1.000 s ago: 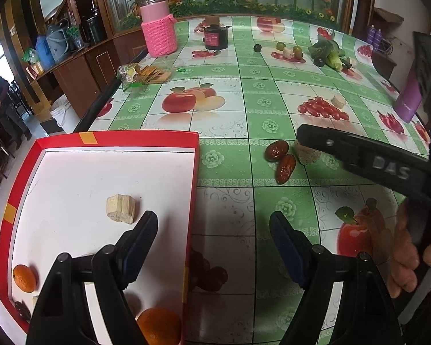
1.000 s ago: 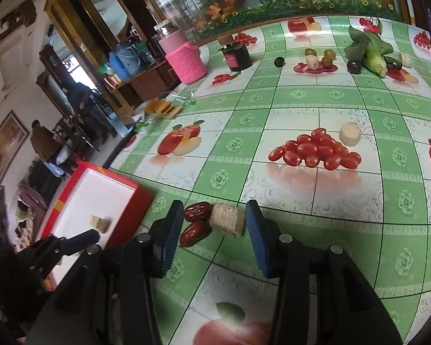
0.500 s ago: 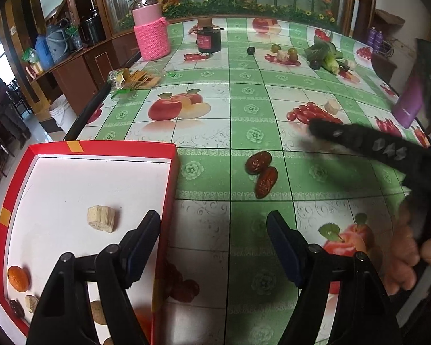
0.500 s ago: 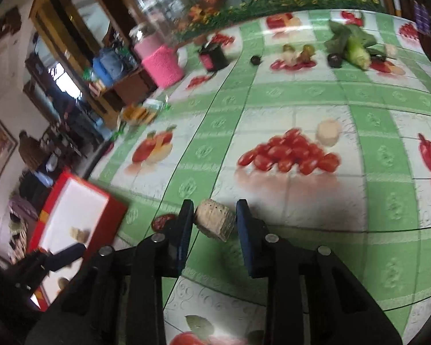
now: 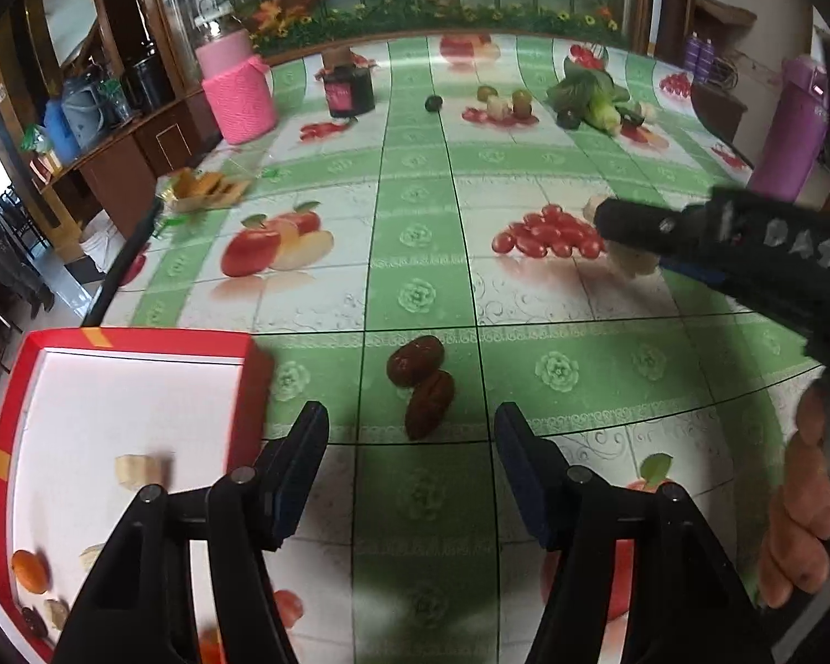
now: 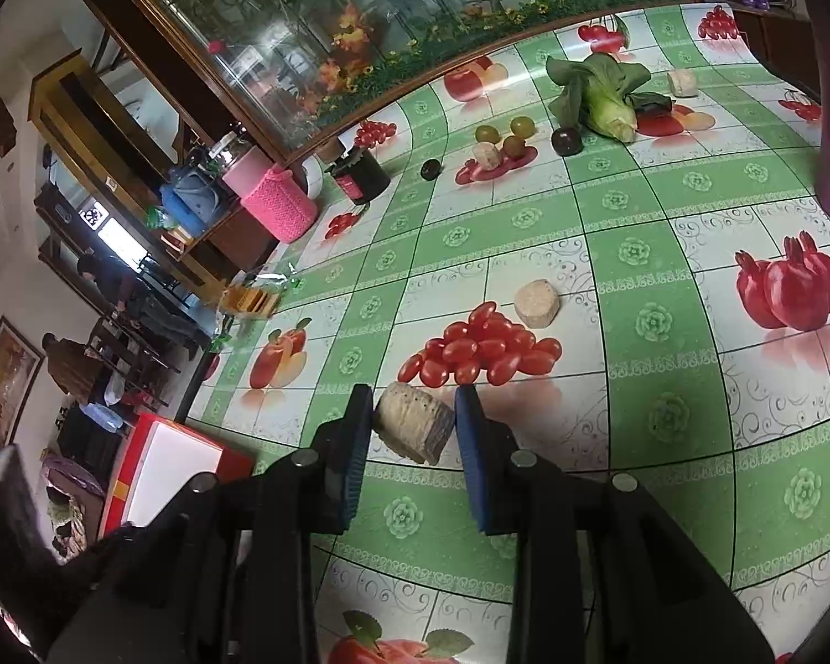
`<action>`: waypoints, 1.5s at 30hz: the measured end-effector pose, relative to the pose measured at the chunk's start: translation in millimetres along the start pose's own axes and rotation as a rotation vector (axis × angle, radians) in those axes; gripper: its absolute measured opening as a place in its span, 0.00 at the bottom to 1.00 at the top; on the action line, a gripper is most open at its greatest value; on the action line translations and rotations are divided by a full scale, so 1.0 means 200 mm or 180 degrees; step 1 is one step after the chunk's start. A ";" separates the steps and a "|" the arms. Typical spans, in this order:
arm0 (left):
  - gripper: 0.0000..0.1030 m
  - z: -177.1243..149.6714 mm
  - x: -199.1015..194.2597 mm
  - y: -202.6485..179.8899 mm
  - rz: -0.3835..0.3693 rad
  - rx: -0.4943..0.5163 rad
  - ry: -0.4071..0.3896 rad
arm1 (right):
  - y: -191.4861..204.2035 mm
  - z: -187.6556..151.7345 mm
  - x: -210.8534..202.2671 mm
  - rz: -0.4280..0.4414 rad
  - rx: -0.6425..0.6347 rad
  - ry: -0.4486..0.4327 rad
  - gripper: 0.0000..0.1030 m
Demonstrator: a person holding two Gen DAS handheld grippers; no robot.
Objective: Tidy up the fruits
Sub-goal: 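Grasp another beige cube with the right tool while the left tool grasps a red date, then carry the beige cube and red date over the red tray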
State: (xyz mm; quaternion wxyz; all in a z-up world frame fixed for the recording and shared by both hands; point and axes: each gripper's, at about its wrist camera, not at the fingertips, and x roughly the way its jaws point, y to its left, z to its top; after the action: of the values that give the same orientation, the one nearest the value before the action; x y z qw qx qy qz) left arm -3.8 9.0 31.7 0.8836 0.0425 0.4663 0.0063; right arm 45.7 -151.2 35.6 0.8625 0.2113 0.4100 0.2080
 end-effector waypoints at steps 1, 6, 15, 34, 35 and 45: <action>0.50 0.00 0.03 0.00 -0.0016 -0.0014 0.0016 | 0.00 0.00 0.00 0.0007 0.0005 -0.0002 0.32; 0.43 0.01 0.10 0.02 -0.0172 -0.0102 0.0056 | 0.00 -0.01 0.01 0.0033 0.0017 0.0056 0.32; 0.16 0.02 0.10 0.02 -0.0287 -0.0131 0.0004 | 0.00 0.00 0.03 -0.0013 -0.0001 0.0064 0.32; 0.16 -0.21 -0.47 0.39 -0.0020 -0.0324 -0.0678 | 0.09 -0.08 -0.01 -0.0025 -0.0192 -0.0173 0.32; 0.16 -0.23 -0.48 0.45 0.0028 -0.0384 -0.0698 | 0.12 -0.10 -0.01 0.0013 -0.0196 -0.0163 0.32; 0.16 -0.41 -0.50 0.84 0.0558 -0.0802 -0.0724 | 0.70 -0.46 0.02 0.0541 -0.0706 -0.0022 0.32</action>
State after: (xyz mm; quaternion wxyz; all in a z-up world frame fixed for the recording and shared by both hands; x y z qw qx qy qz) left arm -123.6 176.3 81.0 0.9250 -0.0276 0.3535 0.1367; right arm -51.6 -16.1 55.7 0.8613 0.1494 0.3621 0.3236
